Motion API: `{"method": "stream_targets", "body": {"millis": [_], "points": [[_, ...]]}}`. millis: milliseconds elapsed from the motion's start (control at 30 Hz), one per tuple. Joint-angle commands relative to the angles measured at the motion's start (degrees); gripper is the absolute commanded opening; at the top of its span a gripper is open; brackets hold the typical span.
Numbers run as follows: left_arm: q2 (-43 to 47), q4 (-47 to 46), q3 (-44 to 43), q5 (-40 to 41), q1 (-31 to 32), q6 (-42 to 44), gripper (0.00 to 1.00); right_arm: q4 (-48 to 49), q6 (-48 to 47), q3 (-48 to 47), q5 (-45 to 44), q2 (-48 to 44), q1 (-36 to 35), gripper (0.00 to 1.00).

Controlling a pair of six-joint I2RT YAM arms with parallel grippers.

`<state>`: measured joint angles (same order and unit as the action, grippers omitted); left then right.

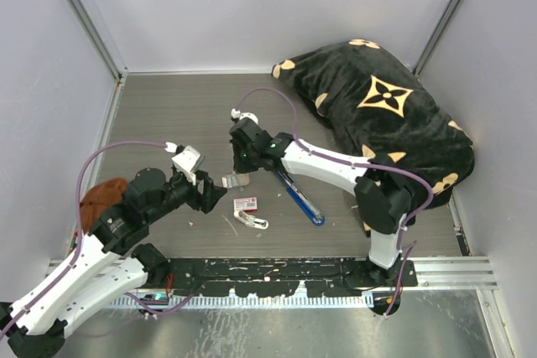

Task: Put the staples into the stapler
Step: Pick up the staple from the staple box.

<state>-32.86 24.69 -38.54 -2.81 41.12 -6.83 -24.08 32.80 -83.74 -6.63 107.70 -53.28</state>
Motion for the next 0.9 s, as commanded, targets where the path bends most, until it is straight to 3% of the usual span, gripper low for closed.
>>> {"method": "stream_targets", "body": {"millis": [0, 133, 400, 600, 867], "points": [[4.0, -5.9, 0.0, -4.4, -0.2, 3.5, 0.71, 1.6, 2.0, 2.4, 9.9, -9.1, 1.8, 0.01], [7.8, -9.9, 1.8, -18.2, -0.2, 12.6, 0.72, -3.7, 3.5, 4.9, 20.3, -16.3, 3.8, 0.01], [9.5, -11.6, 1.5, -25.8, 0.8, 29.9, 0.59, -15.9, 6.8, 8.8, 34.0, -26.9, 7.0, 0.01], [5.0, -12.1, 0.0, -23.9, 9.3, 36.3, 0.51, -17.4, 10.3, 11.0, 43.2, -28.3, 7.0, 0.01], [-1.8, -9.3, -2.1, -14.1, 22.6, 47.4, 0.47, -17.6, 11.9, 13.0, 50.3, -26.5, 7.0, 0.01]]}}
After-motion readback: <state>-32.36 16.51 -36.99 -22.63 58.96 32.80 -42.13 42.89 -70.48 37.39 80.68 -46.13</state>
